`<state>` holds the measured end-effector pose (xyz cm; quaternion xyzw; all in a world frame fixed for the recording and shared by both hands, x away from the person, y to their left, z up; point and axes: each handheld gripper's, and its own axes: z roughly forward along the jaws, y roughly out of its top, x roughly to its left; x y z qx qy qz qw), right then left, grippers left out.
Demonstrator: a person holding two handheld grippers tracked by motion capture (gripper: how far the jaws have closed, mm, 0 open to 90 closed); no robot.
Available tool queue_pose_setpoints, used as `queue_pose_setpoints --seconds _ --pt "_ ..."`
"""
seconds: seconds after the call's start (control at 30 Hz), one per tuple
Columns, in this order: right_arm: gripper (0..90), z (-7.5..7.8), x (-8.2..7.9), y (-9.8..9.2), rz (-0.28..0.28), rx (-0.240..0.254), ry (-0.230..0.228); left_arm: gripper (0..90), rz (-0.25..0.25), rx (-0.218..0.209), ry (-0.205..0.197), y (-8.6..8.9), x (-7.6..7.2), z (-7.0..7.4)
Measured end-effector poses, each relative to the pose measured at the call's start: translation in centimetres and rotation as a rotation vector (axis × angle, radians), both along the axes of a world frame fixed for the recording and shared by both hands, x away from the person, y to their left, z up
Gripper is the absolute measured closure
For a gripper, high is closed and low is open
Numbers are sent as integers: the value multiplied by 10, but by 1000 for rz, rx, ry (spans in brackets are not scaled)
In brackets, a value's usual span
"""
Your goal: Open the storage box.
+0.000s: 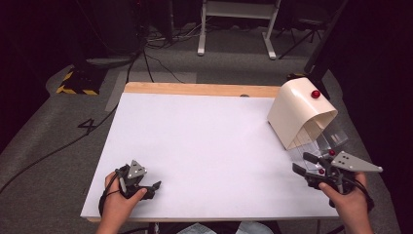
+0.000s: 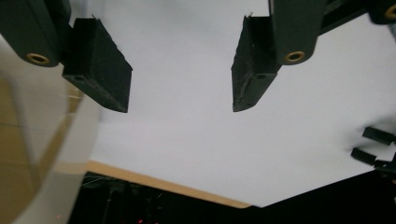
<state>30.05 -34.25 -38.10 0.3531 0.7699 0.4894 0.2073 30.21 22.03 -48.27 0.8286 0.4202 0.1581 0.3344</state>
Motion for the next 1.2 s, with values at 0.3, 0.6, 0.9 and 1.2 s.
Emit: queue_pose_setpoints --seconds 0.3,0.6,0.9,1.2 --pt "291 -32 10 32 122 -106 129 191 2 -1 2 0 0 0" --pt "218 -72 20 50 127 -203 198 190 5 -5 5 0 0 0" --pt "174 -98 22 55 107 -212 163 189 6 -6 5 0 0 0" --pt "150 -103 24 57 82 -239 187 189 3 -1 1 0 0 -1"
